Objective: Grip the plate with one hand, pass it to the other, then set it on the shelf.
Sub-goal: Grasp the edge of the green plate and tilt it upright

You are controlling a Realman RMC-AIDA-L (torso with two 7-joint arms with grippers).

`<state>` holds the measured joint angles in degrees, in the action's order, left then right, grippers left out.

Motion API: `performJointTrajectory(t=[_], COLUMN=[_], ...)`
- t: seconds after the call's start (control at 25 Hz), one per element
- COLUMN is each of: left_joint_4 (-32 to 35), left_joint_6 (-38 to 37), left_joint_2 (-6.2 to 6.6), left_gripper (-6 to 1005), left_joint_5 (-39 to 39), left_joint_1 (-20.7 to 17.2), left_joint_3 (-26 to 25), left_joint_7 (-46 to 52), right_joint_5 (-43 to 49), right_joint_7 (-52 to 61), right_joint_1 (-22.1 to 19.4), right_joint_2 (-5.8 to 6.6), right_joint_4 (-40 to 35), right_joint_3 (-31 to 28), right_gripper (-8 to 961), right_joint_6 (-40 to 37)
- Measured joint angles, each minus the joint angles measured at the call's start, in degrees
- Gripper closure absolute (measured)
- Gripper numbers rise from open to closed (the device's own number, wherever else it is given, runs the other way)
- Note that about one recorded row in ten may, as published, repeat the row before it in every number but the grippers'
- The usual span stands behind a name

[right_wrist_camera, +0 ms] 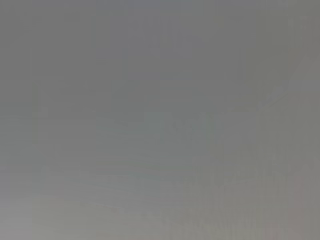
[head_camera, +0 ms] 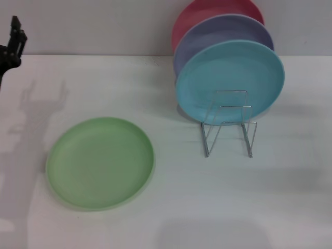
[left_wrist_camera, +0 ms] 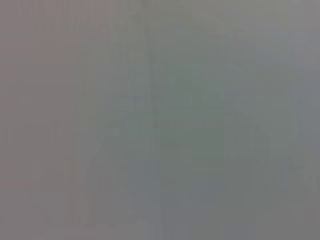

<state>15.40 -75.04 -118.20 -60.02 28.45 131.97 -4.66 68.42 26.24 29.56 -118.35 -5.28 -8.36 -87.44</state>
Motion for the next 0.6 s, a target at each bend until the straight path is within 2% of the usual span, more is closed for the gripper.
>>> performJointTrajectory(t=[0.32, 0.4, 0.44, 0.48, 0.52, 0.6], left_joint_4=[0.1, 0.8, 3.6, 5.7, 5.7, 11.9], left_joint_6=[2.9, 6.5, 13.0, 16.2, 16.2, 25.2], left_joint_2=[0.42, 0.86, 1.90, 2.37, 2.37, 3.46], left_gripper=[214, 214, 214, 214, 214, 214], left_joint_5=[0.0, 0.0, 0.5, 1.1, 1.1, 3.2], left_joint_1=[0.6, 1.3, 1.6, 1.4, 1.4, 0.4], left_joint_3=[-3.2, -4.2, -7.3, -9.2, -9.2, -14.8], left_joint_7=[0.0, -0.2, -2.7, -4.4, -4.4, -9.9], right_joint_5=[-0.2, -0.3, -0.3, -0.3, -0.3, -0.3], right_joint_7=[-0.2, -0.3, -0.3, -0.3, -0.3, -0.4], right_joint_1=[0.3, 0.8, 1.3, 1.6, 1.6, 2.1], right_joint_2=[-0.41, -0.34, -0.29, -0.28, -0.28, -0.18], right_joint_4=[0.3, 0.3, 0.3, 0.2, 0.2, -0.1], right_joint_3=[-0.1, -0.4, -0.5, -0.5, -0.5, -0.5], right_gripper=[227, 226, 226, 226, 226, 226], right_joint_6=[0.3, 0.6, 1.1, 1.4, 1.4, 2.4])
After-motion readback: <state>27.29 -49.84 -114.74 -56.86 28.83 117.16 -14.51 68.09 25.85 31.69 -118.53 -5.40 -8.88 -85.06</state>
